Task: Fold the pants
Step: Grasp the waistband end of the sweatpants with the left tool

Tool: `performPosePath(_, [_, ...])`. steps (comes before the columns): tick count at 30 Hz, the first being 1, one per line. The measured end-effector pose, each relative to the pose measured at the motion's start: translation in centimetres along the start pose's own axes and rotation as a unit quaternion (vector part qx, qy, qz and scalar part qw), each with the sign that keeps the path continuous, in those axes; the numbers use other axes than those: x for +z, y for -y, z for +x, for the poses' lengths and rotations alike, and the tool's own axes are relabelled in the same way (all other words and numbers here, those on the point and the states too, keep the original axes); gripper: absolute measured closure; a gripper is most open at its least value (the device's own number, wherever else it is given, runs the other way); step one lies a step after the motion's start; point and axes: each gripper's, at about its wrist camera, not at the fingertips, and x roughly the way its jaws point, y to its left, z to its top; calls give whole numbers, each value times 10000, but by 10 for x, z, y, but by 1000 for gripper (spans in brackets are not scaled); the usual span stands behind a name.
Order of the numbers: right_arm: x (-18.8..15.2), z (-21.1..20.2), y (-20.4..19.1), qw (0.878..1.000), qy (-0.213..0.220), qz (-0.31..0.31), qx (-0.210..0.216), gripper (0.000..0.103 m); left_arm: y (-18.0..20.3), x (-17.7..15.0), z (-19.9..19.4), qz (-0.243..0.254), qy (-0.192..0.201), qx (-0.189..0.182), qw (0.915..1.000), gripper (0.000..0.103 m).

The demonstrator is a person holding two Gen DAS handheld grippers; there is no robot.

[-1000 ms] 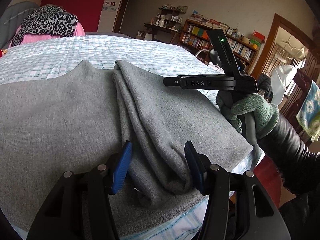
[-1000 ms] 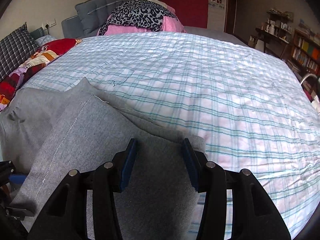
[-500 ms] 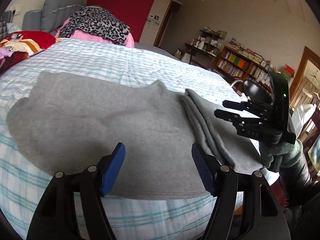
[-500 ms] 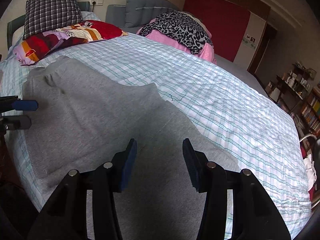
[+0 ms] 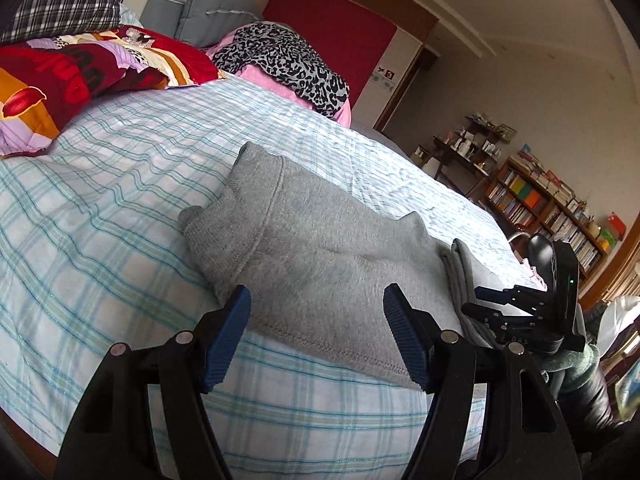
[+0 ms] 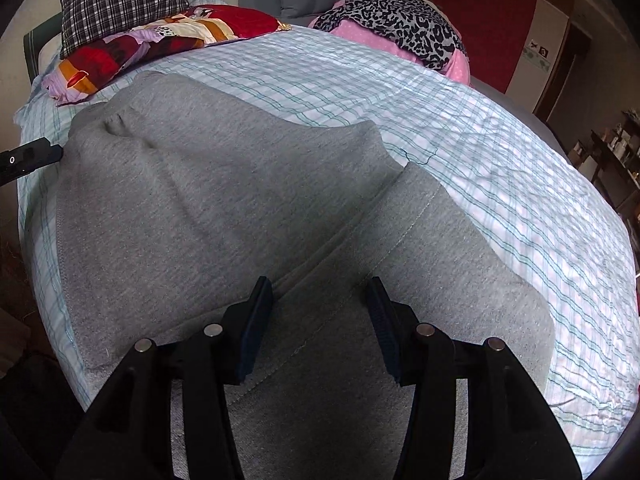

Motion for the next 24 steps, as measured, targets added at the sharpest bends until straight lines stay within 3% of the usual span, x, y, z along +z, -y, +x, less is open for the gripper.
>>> performPosePath(8, [-2, 2, -1, 9999, 63, 55, -99, 47, -17, 3, -6, -361, 203, 125, 9991, 34])
performPosePath(14, [-2, 3, 0, 9998, 117, 103, -112, 47, -36, 8, 18, -731, -116, 199, 9971, 34])
performPosePath(21, [-4, 2, 0, 9997, 173, 144, -100, 47, -42, 23, 41, -913, -156, 100, 9957, 34])
performPosePath(24, [-5, 2, 1, 9996, 198, 171, -82, 47, -41, 26, 49, -926, -144, 107, 9955, 41])
